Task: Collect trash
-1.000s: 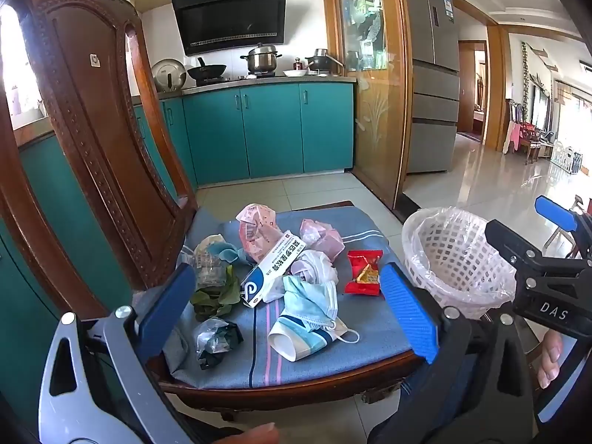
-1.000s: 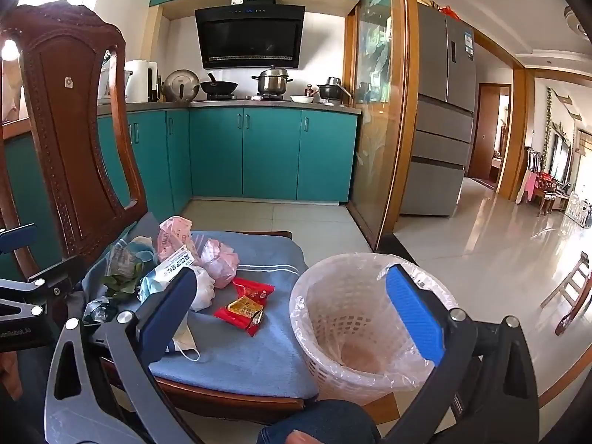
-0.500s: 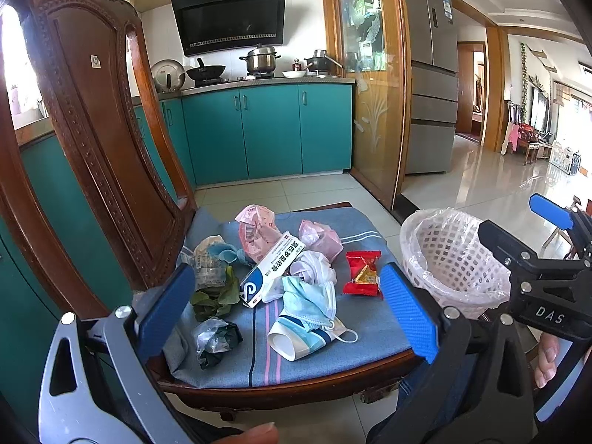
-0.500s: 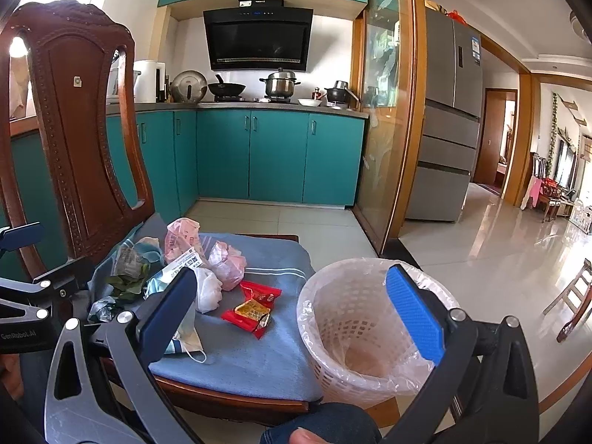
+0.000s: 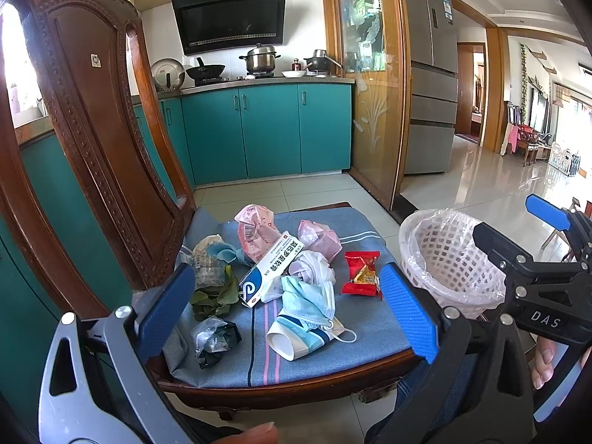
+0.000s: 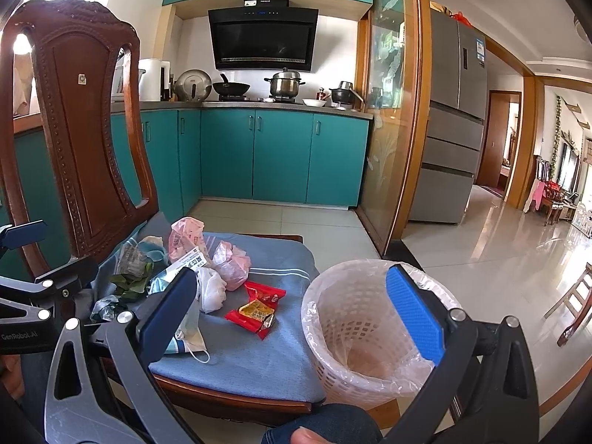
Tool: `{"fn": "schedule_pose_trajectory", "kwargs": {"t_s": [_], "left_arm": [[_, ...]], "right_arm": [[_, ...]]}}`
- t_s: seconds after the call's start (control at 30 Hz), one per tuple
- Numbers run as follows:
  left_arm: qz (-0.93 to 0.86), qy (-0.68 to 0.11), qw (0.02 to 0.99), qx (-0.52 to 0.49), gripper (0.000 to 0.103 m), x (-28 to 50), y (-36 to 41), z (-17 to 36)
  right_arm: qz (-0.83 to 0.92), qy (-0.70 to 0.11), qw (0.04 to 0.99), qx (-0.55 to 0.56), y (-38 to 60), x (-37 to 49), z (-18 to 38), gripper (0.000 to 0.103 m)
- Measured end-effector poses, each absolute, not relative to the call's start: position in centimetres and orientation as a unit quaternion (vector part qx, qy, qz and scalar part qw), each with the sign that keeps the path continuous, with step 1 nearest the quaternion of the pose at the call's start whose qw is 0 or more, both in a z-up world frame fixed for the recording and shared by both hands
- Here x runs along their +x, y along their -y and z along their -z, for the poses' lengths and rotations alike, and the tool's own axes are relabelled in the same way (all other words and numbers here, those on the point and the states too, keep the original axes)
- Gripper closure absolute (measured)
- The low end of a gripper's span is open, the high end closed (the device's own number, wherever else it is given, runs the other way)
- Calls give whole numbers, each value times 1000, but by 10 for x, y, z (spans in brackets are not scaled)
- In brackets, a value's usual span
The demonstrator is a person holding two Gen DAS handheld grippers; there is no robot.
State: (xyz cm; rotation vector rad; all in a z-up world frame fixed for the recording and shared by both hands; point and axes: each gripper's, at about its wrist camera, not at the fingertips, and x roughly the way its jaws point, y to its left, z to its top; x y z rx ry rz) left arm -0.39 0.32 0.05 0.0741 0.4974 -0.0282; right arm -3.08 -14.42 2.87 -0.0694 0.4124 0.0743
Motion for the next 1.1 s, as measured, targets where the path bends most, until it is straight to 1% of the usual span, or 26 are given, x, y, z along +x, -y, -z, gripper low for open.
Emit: {"fn": "schedule_pose_trajectory", "kwargs": {"t_s": [1.1], "left_arm": [[15, -254, 967, 30, 3, -6, -6, 4]], "right_arm": [[-48, -212, 975, -34, 142, -32, -24, 3]]}}
